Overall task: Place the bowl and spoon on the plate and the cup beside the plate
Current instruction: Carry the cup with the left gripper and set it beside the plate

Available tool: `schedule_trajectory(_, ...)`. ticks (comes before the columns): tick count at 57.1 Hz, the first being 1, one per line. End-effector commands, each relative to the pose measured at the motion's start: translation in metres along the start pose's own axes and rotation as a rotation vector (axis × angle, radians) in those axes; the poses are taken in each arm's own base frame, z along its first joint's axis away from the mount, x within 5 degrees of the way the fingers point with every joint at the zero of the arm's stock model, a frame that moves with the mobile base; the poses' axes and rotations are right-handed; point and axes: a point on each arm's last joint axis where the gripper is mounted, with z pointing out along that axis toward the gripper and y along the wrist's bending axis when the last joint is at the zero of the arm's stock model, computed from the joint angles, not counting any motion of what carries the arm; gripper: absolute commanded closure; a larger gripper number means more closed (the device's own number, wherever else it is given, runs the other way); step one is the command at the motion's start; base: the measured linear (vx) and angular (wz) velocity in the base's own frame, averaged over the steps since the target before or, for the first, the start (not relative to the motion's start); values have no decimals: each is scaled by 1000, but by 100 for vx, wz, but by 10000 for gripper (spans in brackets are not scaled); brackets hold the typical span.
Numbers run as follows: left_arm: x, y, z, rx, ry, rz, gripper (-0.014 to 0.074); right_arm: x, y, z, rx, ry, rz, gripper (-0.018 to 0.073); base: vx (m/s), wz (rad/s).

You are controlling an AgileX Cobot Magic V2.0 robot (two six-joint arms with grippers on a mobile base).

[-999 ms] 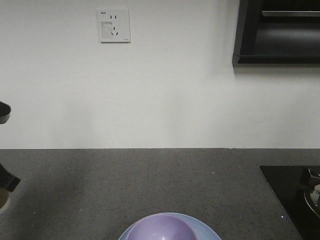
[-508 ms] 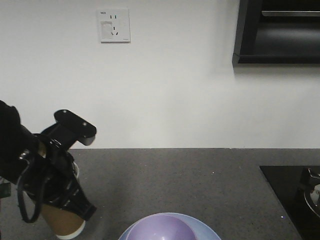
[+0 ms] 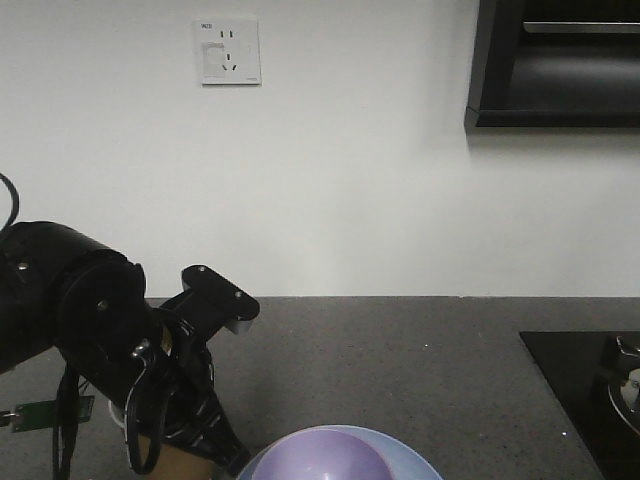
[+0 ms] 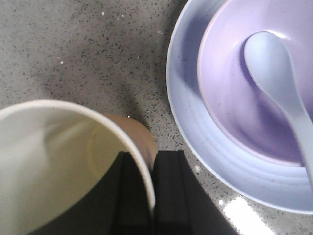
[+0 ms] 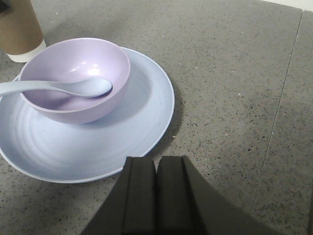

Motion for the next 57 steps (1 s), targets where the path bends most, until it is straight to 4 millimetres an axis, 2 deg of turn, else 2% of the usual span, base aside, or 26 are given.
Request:
schedule_trajectory(1,-9,1,-19,-13,-108,-16,589,-14,-1,-5,12,-95,-14,568,0,0)
schedule_trajectory(14,-13,0,-10,-4,-112,-21,525,-14,-1,-5,13,-95,-16,568,0,0)
schedule_trajectory(34,-14,-1,-8,8,-113,-27,249,-14,-1,-5,13,-95,-16,568,0,0)
schedule_trajectory(41,-14,-1,-8,8,-112,-27,179,-14,-1,-5,13,-95,-16,568,0,0)
schedule_trajectory(57,-13,0,-16,4,-143,-28,143,-14,-1,-5,11,-96,-13,568,0,0)
